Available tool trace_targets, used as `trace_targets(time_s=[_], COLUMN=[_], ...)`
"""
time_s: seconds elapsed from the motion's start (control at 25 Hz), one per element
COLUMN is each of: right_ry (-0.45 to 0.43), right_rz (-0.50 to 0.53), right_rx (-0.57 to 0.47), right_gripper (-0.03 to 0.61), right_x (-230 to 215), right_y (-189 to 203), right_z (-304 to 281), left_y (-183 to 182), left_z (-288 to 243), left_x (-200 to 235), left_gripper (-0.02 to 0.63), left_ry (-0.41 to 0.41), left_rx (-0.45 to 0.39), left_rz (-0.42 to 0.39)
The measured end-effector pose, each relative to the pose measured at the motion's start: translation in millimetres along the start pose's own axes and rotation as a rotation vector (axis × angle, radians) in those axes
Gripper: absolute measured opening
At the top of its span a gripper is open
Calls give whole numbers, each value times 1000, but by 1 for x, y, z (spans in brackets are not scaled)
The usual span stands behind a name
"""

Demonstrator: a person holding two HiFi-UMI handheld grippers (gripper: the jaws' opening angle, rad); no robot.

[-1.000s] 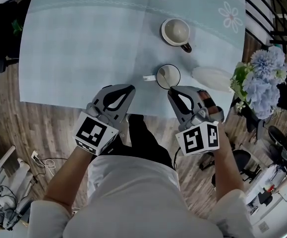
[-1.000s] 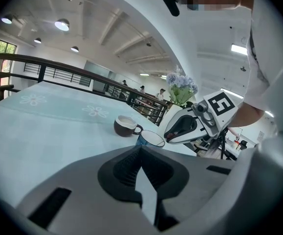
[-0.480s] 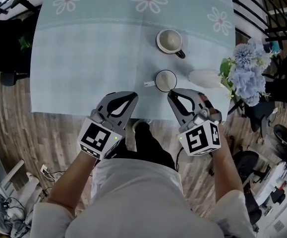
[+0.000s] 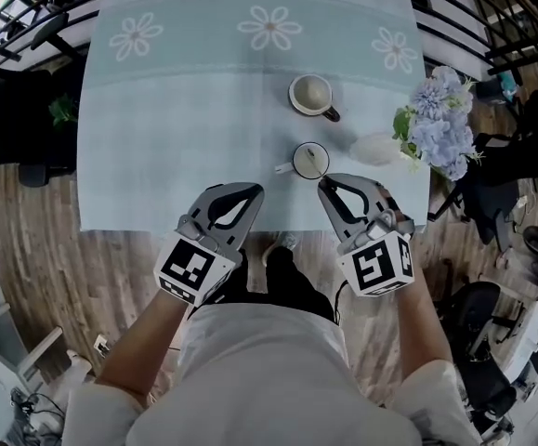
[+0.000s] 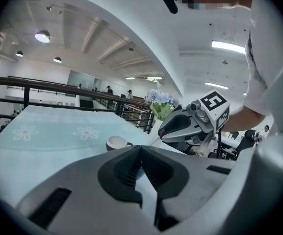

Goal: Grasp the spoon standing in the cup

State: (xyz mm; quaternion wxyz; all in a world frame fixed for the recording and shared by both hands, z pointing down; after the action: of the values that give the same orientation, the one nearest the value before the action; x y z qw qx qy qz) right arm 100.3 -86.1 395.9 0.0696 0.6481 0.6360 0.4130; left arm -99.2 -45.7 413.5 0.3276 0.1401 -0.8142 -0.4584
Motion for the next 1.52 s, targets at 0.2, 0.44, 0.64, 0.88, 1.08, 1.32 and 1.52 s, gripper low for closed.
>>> trace_targets(time_s=[0.2, 0.44, 0.64, 0.88, 1.08, 1.32, 1.52], right_ry=[68, 142, 202, 255, 296, 337, 364], right_rz=[-28, -60, -76, -84, -85, -89, -102], right_rx=[-14, -39, -51, -65, -71, -90, -110], right_gripper=[58, 58, 58, 58, 58, 58, 58], right_x=[-3, -7, -10, -15, -18, -21, -24], right_y=[-14, -25, -36, -51, -60, -67, -71], right_z=[12, 25, 37, 51, 63, 73, 84], left_y=[-13, -29, -42, -58, -69, -80, -87], left_z=[10, 18, 22, 28, 32, 32, 30], left_x=[-3, -5, -9, -13, -16, -22, -28], left_gripper=[20, 20, 20, 20, 20, 20, 20], left_ry=[7, 18, 37, 53, 58, 67, 77], left_rx=[-11, -31, -45, -65, -82, -95, -105], left_rz=[-23, -57, -83, -118, -139, -159, -175])
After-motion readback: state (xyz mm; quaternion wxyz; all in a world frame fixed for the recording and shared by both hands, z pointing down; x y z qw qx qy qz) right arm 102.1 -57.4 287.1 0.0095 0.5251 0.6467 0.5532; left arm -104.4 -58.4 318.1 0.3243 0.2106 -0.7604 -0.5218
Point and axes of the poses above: the fingertips, and each gripper's own axes: z backward along the fingers, x to its left, y out of its underside, the point moved 9 cm from there along z, backward along the fingers, and after that the axes turned 11 degrees about z, right-handed, at the moved point
